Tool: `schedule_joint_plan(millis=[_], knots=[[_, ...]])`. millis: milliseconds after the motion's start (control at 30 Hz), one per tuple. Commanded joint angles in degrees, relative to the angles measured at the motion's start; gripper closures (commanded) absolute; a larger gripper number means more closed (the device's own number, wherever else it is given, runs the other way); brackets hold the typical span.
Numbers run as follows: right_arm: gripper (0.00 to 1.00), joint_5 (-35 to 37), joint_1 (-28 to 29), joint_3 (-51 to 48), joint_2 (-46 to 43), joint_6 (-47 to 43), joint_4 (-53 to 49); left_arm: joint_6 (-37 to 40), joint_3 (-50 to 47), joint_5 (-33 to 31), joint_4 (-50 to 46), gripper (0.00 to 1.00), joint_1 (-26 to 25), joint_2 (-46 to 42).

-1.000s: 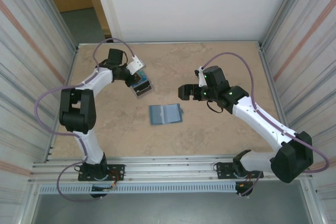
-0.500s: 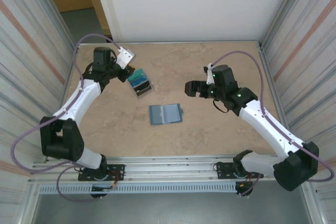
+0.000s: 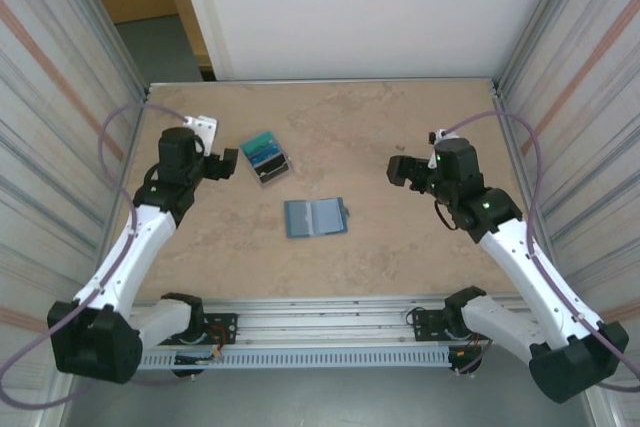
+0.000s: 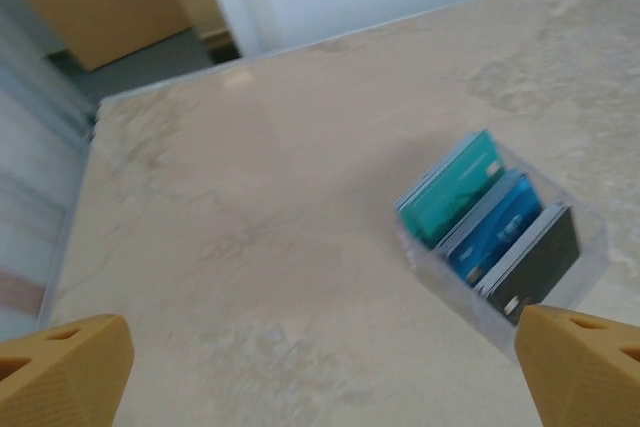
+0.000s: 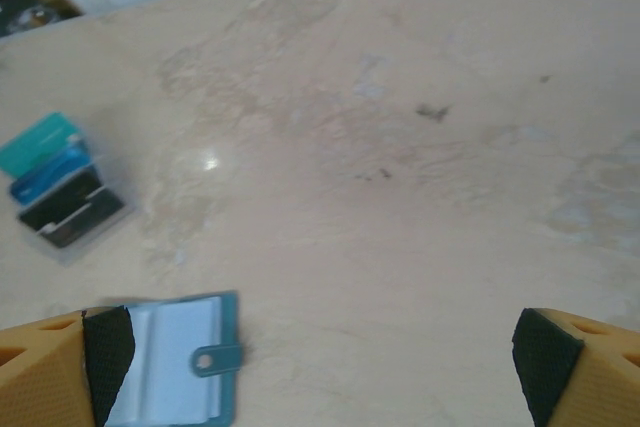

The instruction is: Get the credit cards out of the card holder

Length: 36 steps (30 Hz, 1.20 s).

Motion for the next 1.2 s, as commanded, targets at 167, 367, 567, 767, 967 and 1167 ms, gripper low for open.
schedule_joint_plan(millis=[167,367,567,767,967,1167], knots=[[0.01,8.0,-5.2,-6.9,-3.3,-9.6,5.6,-9.1,-12.1,-11.2,7.3,0.01,3.3,-6.7],[0.01,3.8,-12.7,-10.8,-3.7,-13.4,11.5,-7.8,-16.2,-11.6,13.3,0.01,4.9,-6.7],[0.01,1.3,-16.3,-18.5,-5.3,-20.4,22.6,-5.8,-22.2,-9.4,24.5,0.01,5.9,-6.2],[0.01,-0.5,-20.4,-22.4,-6.3,-19.5,28.4,-5.4,-25.6,-5.1,31.5,0.01,8.3,-4.9],[0.01,-1.4,-22.1,-23.8,-6.1,-17.4,32.4,-5.7,-28.1,0.5,43.1,0.01,10.4,1.5],[0.01,-0.9,-22.6,-25.5,-5.7,-16.9,36.0,-3.8,-27.5,3.2,48.8,0.01,10.6,6.7]])
